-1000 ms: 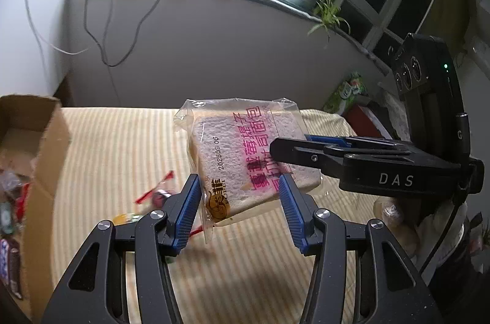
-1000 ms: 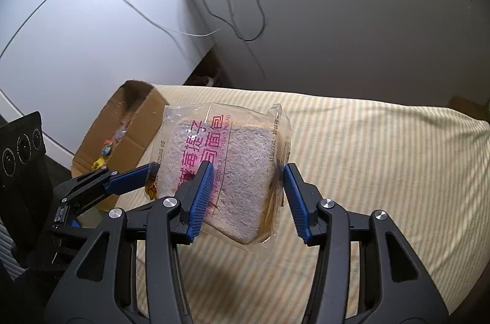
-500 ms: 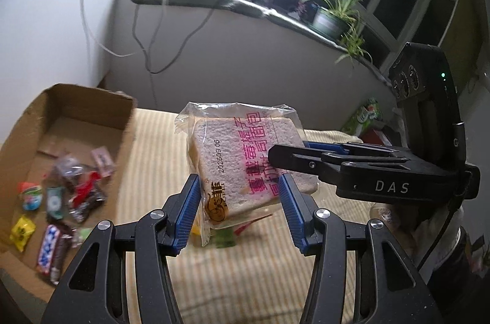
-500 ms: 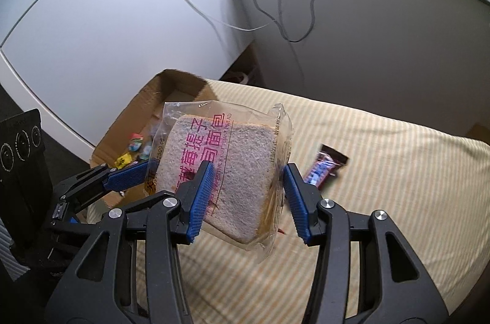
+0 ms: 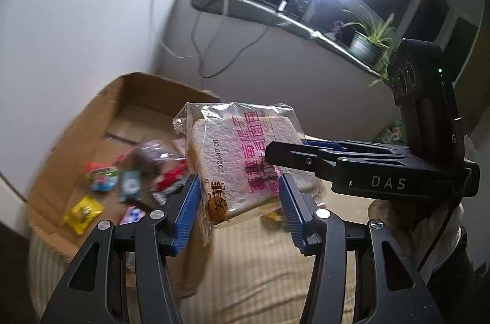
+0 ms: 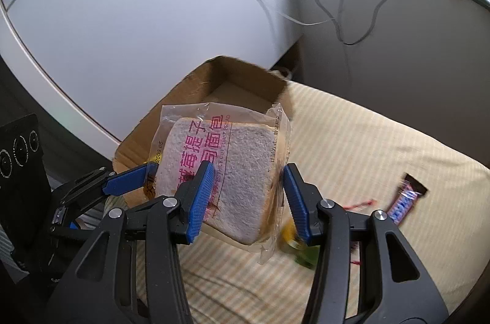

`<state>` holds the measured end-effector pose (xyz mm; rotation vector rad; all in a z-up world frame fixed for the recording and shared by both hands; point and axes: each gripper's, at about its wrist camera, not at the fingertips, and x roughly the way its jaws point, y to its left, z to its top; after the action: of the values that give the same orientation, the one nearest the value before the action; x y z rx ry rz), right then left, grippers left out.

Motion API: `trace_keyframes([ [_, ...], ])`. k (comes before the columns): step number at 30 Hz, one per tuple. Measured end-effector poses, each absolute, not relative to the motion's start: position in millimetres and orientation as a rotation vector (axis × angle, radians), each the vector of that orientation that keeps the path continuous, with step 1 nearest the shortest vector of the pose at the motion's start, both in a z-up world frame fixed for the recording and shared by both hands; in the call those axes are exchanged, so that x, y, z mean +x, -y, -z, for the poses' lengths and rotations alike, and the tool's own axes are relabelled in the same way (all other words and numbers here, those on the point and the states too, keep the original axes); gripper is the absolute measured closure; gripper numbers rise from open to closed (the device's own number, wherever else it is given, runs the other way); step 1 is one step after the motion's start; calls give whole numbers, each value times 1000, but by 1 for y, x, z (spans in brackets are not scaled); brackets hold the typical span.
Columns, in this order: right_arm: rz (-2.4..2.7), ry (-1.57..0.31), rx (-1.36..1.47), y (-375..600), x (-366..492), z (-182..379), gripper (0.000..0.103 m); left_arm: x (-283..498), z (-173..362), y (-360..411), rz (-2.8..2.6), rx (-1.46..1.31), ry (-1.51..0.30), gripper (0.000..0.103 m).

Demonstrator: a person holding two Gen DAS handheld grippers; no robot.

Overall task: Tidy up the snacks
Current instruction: 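Carry the bread loaf into the box and open the right tool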

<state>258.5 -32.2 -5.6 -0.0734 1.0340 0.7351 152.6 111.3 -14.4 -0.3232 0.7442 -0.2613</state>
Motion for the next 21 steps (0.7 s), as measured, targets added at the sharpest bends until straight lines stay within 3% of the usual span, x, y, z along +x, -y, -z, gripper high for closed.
trace_keyframes([
  [21, -840, -1095, -168, -63, 255, 37, 53, 138, 42, -177, 130, -361, -787, 53],
])
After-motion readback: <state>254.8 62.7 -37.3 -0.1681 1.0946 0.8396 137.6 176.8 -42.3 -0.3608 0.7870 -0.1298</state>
